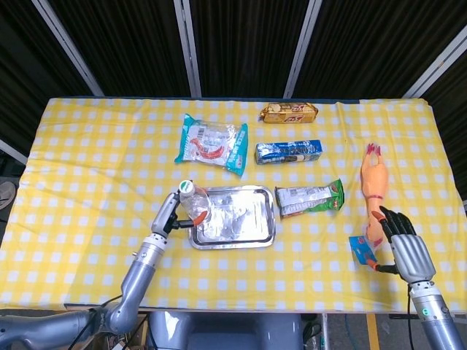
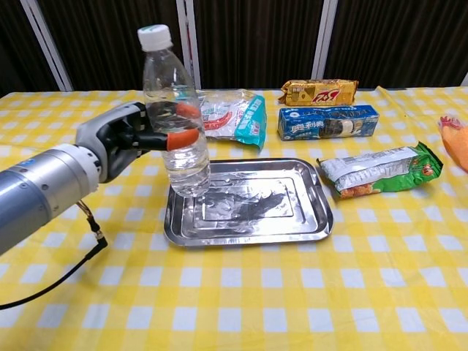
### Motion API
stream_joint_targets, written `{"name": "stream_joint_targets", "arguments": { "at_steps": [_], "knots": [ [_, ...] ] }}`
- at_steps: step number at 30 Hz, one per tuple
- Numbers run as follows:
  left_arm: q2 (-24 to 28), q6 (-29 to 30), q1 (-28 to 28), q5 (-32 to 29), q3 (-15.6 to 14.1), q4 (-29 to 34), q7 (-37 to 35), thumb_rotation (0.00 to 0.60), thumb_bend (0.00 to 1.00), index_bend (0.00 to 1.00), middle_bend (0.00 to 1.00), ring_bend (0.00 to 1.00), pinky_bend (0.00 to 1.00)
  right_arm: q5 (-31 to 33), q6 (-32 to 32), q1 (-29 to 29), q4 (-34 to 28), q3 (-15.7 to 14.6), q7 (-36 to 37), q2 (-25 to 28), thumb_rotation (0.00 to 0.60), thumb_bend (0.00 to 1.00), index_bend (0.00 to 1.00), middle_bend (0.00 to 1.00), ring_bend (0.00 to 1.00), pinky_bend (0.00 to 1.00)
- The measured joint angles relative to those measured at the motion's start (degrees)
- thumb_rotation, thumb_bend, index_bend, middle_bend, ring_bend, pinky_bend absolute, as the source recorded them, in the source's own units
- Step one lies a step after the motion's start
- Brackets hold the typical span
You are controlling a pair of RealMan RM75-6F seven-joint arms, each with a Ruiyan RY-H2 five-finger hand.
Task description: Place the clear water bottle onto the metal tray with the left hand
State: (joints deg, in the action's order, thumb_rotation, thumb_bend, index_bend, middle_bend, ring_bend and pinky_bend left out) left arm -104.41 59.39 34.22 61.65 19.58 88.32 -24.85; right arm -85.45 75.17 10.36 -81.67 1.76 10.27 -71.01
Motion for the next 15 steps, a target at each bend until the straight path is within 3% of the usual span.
{"name": "stream_joint_targets", "arguments": {
  "at_steps": [10, 15],
  "knots": [
    [-6.94, -0.69, 3.93, -0.21, 1.96, -8.23, 2.16, 0.600, 0.46, 0.48, 0.43, 0.00, 0.10, -0.14, -0.58, 0.21, 0.44, -0.30, 0.12, -0.29, 0.600, 0.05, 0.11, 0.00, 0.04, 0.00],
    [-8.83, -3.07, 5.27, -0.59, 1.95, -11.26, 2.40, 0.600, 0.41, 0.44, 0.38, 0.00, 0.10, 0.26, -0.54, 0.16, 0.76, -0.06, 0.51, -0.21, 0.600, 0.05, 0.11, 0.00, 0.04, 0.00]
  ]
}}
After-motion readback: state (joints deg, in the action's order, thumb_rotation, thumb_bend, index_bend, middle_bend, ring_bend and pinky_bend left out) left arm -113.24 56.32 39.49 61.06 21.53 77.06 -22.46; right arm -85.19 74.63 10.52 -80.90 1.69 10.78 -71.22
